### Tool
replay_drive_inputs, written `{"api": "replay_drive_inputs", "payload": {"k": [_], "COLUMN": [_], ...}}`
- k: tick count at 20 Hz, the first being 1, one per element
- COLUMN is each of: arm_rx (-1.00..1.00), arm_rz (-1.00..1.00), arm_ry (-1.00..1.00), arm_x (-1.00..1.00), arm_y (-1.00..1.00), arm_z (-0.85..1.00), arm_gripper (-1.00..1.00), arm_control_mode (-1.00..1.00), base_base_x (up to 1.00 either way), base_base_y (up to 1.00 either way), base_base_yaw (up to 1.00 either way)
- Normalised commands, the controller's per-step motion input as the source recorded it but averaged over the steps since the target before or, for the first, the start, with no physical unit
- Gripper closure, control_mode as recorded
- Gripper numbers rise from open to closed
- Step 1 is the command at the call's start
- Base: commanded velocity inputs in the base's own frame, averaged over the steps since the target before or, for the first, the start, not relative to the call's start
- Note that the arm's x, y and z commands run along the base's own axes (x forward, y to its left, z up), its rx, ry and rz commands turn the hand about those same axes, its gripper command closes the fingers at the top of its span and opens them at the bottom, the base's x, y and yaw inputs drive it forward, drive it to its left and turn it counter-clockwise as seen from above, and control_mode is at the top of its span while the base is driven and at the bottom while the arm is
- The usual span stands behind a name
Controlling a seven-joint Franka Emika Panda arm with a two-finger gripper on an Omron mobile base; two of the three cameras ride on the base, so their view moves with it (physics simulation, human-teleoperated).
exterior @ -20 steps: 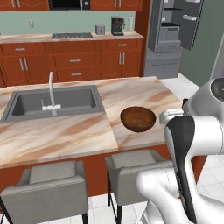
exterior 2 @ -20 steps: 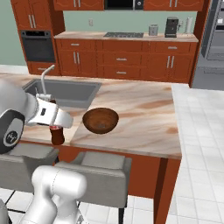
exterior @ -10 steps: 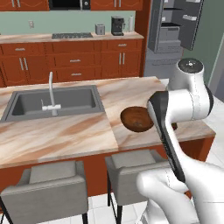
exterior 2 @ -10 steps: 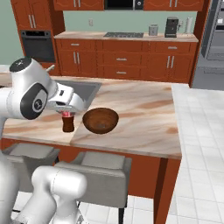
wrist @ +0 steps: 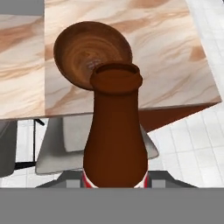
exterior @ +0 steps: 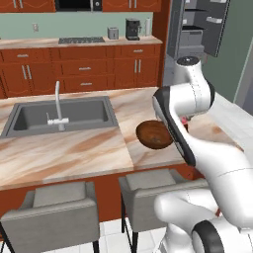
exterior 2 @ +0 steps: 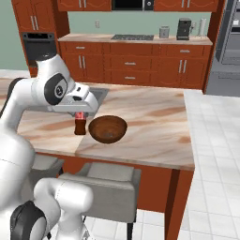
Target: Open the fridge, grab two sodas, and place both sodas inside the bowl with ice on the dining counter.
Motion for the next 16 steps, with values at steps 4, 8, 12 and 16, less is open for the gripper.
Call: {"api": "replay_drive_inputs", "payload": {"k": [4,8,12,16], "arm_rx": [-0.03,-0.11,-0.22,-0.15], "arm_rz": [0.05,0.12,0.17,0.24], "arm_ry": [0.13,0.18,0.34,0.25], "arm_x": [0.42,0.36,0.36,0.25], "arm_y": [-0.02,-0.01,0.04,0.00], "arm_z": [-0.37,-0.07,0.00,-0.23], "arm_gripper": [1.00,1.00,1.00,1.00], "arm_control_mode": [-1.00,-1.00,-1.00,-1.00], "base_base_x": [0.00,0.00,0.00,0.00], "base_base_y": [0.00,0.00,0.00,0.00], "base_base_yaw": [0.00,0.00,0.00,0.00]}}
